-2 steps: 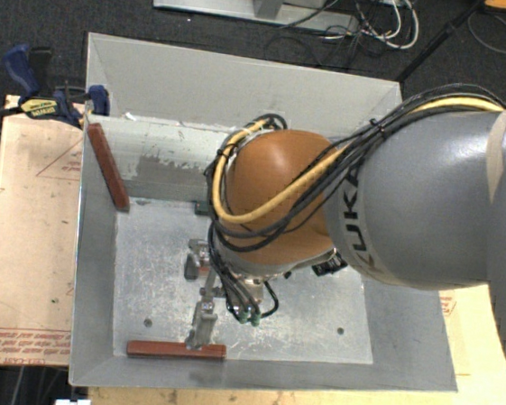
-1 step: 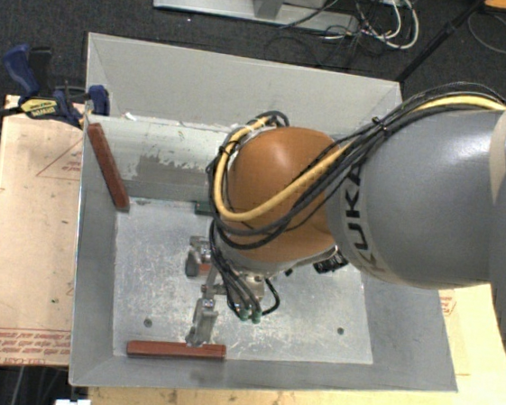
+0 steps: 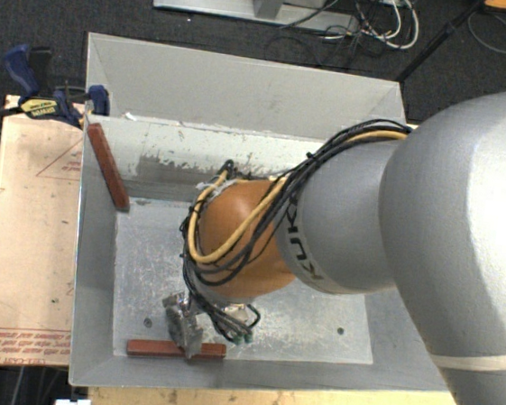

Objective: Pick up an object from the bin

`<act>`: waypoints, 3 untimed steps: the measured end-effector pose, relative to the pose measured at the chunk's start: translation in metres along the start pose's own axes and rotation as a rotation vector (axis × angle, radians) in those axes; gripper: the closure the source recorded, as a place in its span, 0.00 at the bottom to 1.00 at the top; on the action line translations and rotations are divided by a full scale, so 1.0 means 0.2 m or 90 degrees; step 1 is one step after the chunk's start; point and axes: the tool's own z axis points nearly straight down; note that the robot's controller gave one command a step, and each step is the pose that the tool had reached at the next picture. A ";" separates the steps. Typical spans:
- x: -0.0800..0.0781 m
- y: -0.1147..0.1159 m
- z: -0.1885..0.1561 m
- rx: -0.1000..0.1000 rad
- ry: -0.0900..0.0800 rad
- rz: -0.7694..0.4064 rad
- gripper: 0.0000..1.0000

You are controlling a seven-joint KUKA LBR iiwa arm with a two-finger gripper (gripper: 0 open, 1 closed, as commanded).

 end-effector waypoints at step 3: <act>0.05 -0.28 -0.09 0.001 0.001 -0.216 0.00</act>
Offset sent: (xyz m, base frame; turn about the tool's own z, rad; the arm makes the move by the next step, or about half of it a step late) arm 0.0003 -0.0045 0.1933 0.0341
